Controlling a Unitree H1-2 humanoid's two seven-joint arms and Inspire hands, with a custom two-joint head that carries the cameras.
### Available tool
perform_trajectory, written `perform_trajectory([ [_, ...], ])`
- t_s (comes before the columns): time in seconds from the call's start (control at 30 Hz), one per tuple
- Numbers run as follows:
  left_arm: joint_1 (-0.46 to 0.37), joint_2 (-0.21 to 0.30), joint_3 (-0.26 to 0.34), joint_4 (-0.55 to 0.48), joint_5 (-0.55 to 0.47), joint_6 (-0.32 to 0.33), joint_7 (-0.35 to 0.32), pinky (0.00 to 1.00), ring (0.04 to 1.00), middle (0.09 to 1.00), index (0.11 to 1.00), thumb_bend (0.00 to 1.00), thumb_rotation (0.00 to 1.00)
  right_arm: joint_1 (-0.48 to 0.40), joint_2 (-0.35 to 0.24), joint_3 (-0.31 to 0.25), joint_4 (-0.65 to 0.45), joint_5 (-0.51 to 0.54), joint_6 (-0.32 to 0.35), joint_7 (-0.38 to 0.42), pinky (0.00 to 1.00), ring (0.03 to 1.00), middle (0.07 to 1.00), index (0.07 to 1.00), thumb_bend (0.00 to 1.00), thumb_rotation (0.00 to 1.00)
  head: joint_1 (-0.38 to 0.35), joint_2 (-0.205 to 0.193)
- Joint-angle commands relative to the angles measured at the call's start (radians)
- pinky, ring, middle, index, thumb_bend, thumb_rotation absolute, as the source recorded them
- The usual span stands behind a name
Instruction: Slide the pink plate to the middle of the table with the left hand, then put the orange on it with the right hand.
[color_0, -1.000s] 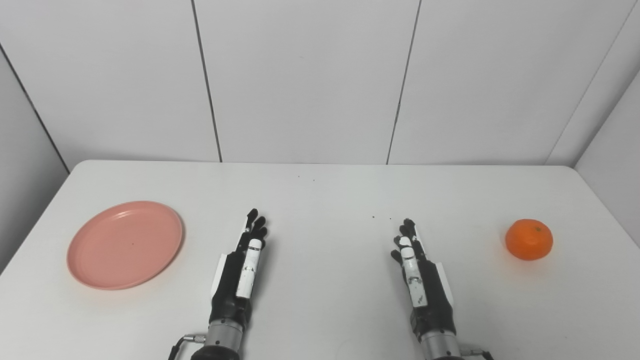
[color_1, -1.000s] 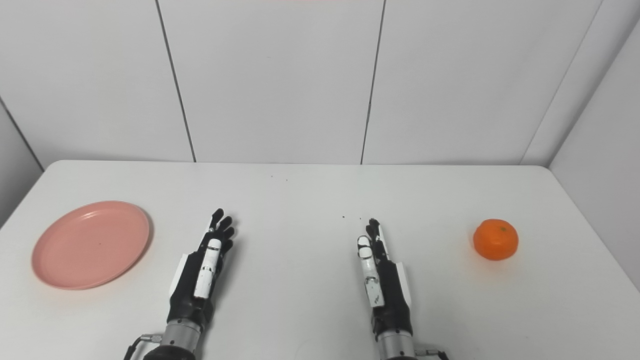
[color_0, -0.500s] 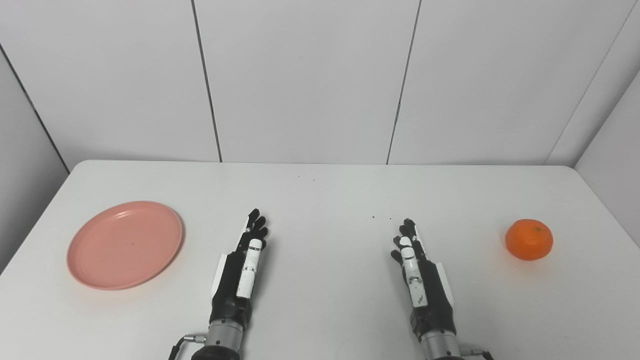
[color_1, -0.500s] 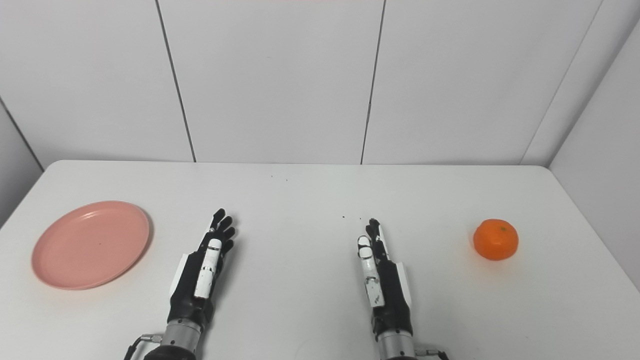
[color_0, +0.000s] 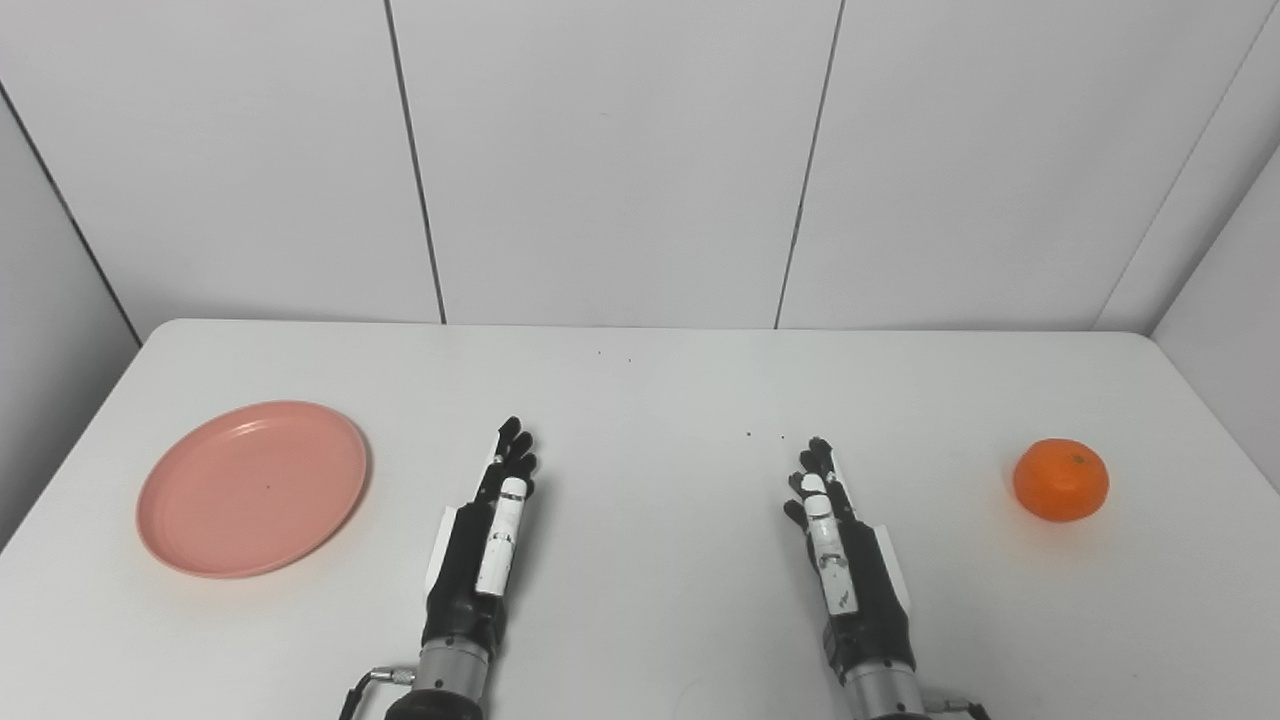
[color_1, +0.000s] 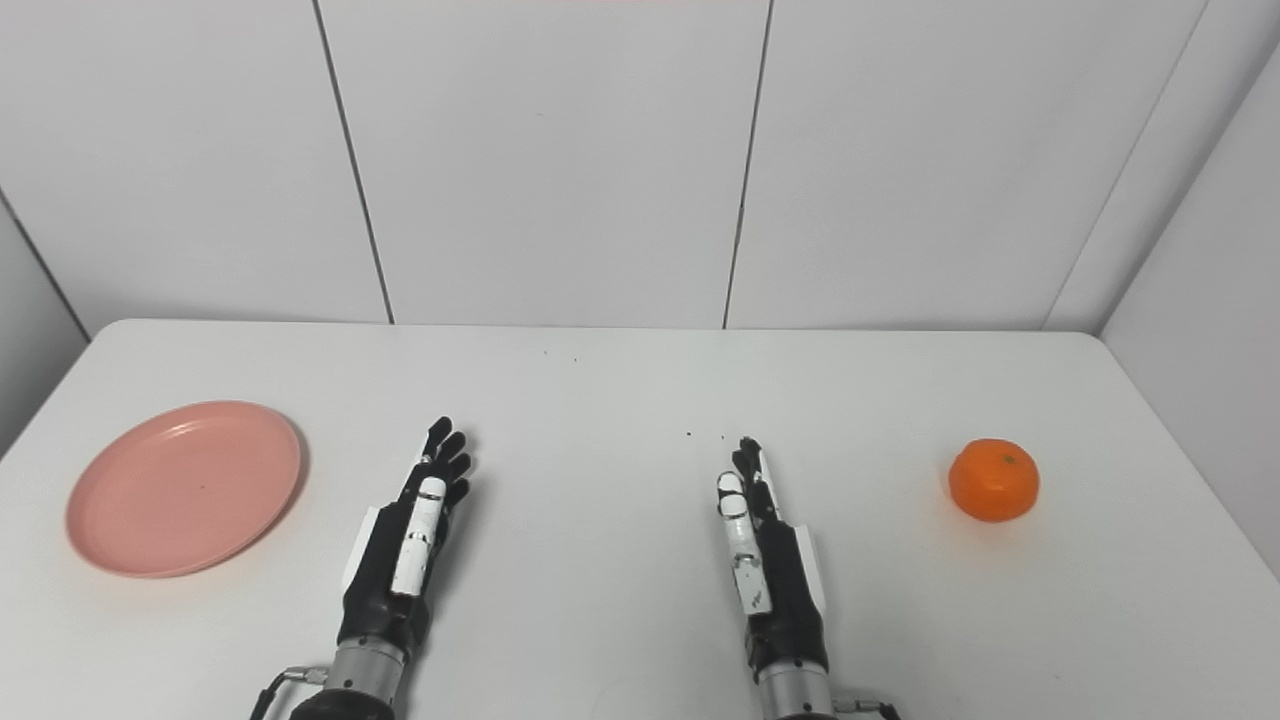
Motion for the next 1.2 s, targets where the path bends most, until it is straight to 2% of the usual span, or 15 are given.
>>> perform_trajectory([
  [0.0,-0.020,-0.032,-0.027,0.004,0.021,-0.013,0.006,0.97,0.974,0.978,0.959,0.34,1.00,-0.013,-0.017,-0.012,-0.017,0.026,-0.045,0.022,0.98,0.967,0.984,0.991,0.23,1.00,0.045,-0.008],
  [0.03,-0.020,-0.036,-0.030,0.007,0.024,-0.014,0.009,0.96,0.972,0.975,0.957,0.33,1.00,-0.012,-0.023,-0.015,-0.017,0.035,-0.050,0.030,0.99,0.974,0.991,0.997,0.22,1.00,0.045,-0.008],
  [0.07,-0.020,-0.045,-0.034,0.010,0.028,-0.010,0.014,0.96,0.968,0.972,0.954,0.33,1.00,-0.012,-0.033,-0.019,-0.015,0.043,-0.057,0.040,0.99,0.976,0.994,0.999,0.21,1.00,0.081,-0.015],
  [0.23,-0.028,-0.080,-0.052,0.045,0.056,-0.019,0.046,0.94,0.958,0.964,0.948,0.32,0.99,-0.011,-0.074,-0.034,0.000,0.081,-0.087,0.078,0.99,0.973,0.993,1.000,0.22,1.00,0.170,-0.035],
  [0.33,-0.036,-0.091,-0.062,0.067,0.074,-0.017,0.059,0.96,0.977,0.981,0.966,0.35,1.00,-0.014,-0.092,-0.042,0.016,0.104,-0.108,0.095,1.00,0.974,0.991,0.998,0.23,1.00,0.199,-0.043],
  [0.5,-0.045,-0.103,-0.075,0.092,0.093,-0.015,0.068,0.96,0.981,0.983,0.964,0.38,1.00,-0.016,-0.115,-0.048,0.014,0.131,-0.097,0.122,1.00,0.979,0.992,0.997,0.24,1.00,0.251,-0.056],
  [1.0,-0.054,-0.094,-0.078,0.100,0.106,-0.027,0.069,0.95,0.973,0.972,0.962,0.42,1.00,-0.019,-0.117,-0.044,-0.001,0.132,-0.074,0.131,0.99,0.963,0.974,0.978,0.20,1.00,0.240,-0.059],
  [1.17,-0.060,-0.084,-0.076,0.088,0.101,-0.003,0.057,0.95,0.973,0.972,0.967,0.38,1.00,-0.024,-0.117,-0.040,0.012,0.122,-0.078,0.133,0.99,0.974,0.980,0.985,0.18,1.00,0.241,-0.066],
])
